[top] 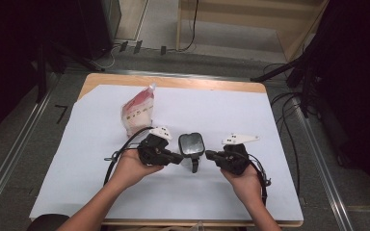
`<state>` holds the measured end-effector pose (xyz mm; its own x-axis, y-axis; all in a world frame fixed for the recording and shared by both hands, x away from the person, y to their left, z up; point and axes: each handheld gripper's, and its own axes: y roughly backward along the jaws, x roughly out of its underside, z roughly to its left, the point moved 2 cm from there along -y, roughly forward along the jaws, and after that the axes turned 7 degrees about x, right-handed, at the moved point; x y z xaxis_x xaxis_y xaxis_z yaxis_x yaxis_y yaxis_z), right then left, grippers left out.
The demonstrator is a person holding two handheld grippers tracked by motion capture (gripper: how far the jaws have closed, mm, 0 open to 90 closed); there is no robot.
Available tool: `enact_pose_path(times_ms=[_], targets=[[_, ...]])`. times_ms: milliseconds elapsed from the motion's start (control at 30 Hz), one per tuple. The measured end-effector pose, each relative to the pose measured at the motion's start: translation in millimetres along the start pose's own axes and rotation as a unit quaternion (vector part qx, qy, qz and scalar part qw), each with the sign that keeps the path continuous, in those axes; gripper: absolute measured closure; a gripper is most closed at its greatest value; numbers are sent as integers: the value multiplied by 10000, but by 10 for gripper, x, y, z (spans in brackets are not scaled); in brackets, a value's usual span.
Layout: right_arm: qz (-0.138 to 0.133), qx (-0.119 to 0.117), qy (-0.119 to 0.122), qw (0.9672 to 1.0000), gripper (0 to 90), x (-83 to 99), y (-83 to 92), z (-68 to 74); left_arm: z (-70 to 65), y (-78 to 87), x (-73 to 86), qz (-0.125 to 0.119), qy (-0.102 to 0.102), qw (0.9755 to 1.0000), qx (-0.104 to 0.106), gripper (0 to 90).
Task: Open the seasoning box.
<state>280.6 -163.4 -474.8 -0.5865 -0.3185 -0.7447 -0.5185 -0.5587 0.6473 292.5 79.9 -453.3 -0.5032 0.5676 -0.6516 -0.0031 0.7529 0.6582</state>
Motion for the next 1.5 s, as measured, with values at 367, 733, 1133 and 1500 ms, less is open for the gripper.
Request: enact_pose_path(times_ms=[367,733,1133,1500], targets=[[101,-199,105,9997,900,151,107,251,112,155,15,-135,98,9997,167,639],[159,-449,372,9982,900,157,-7,496,195,142,34,-45,0,10000,43,468],[248,-521,439,9974,900,152,-201,597,228,144,41,-52,91,9999,43,430],[307,-414,436,9977,900,142,-244,570,236,150,44,-88,127,9999,-9,415]])
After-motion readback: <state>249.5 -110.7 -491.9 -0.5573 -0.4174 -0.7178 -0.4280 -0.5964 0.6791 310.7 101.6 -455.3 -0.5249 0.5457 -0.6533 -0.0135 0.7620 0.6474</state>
